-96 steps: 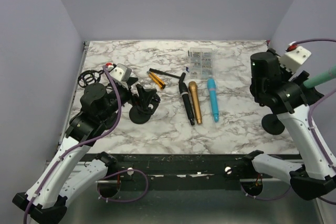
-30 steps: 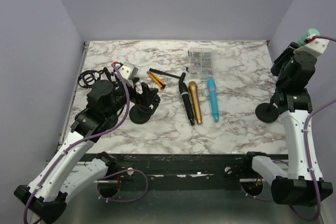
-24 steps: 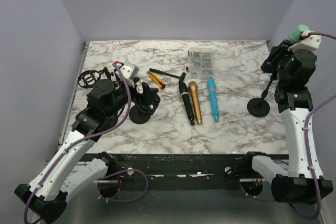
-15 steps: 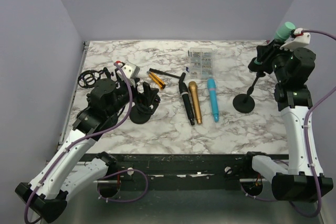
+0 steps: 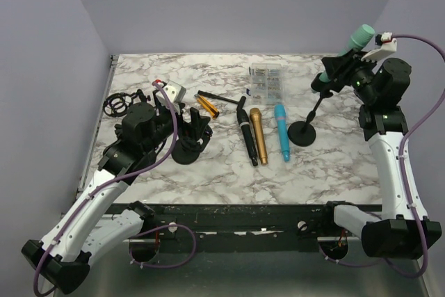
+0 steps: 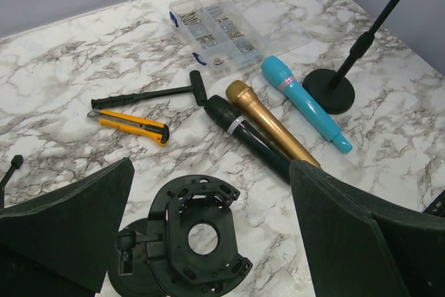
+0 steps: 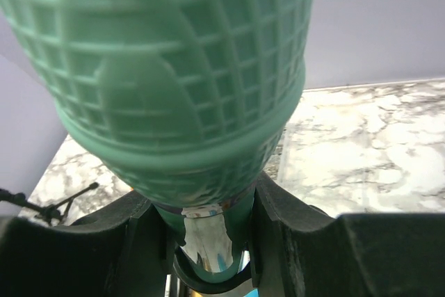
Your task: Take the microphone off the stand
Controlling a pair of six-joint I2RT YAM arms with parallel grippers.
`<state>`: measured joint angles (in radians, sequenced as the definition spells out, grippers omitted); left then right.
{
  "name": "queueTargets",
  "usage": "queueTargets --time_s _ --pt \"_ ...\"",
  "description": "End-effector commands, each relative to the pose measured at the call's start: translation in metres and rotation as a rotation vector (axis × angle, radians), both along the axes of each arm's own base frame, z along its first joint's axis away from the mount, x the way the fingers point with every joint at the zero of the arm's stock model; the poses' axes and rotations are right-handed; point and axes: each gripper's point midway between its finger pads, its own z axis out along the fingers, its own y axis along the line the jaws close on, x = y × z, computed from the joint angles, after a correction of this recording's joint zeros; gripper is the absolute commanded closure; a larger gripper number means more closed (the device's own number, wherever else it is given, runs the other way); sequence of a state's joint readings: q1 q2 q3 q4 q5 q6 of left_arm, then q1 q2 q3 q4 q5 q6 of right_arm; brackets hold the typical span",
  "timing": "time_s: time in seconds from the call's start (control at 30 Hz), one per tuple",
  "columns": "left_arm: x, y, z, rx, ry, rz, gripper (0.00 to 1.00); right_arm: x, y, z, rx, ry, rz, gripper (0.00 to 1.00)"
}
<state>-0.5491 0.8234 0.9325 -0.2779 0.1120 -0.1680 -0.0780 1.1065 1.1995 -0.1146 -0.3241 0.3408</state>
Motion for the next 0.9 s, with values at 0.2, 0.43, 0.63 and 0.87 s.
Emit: queueTargets --time_s 0.2,0.43,0.63,0.87 --pt "0.008 0.003 -0.007 0.010 0.012 0.023 0.01 -0.002 0.060 0.026 0.024 -0.081 0.112 0.99" --pt "0.008 0.000 -0.009 0.008 0.019 0.009 0.01 0.001 0.072 0.020 0.035 -0.066 0.098 0.99" --pt "0.004 -0.009 -0.008 -0.007 0.016 -0.051 0.02 0.004 0.065 0.008 0.030 -0.008 0.039 0.82" --pt "-0.010 -0.031 0.003 -0.064 -0.004 -0.195 0.01 -0.006 0.052 0.003 0.026 0.046 -0.028 0.30"
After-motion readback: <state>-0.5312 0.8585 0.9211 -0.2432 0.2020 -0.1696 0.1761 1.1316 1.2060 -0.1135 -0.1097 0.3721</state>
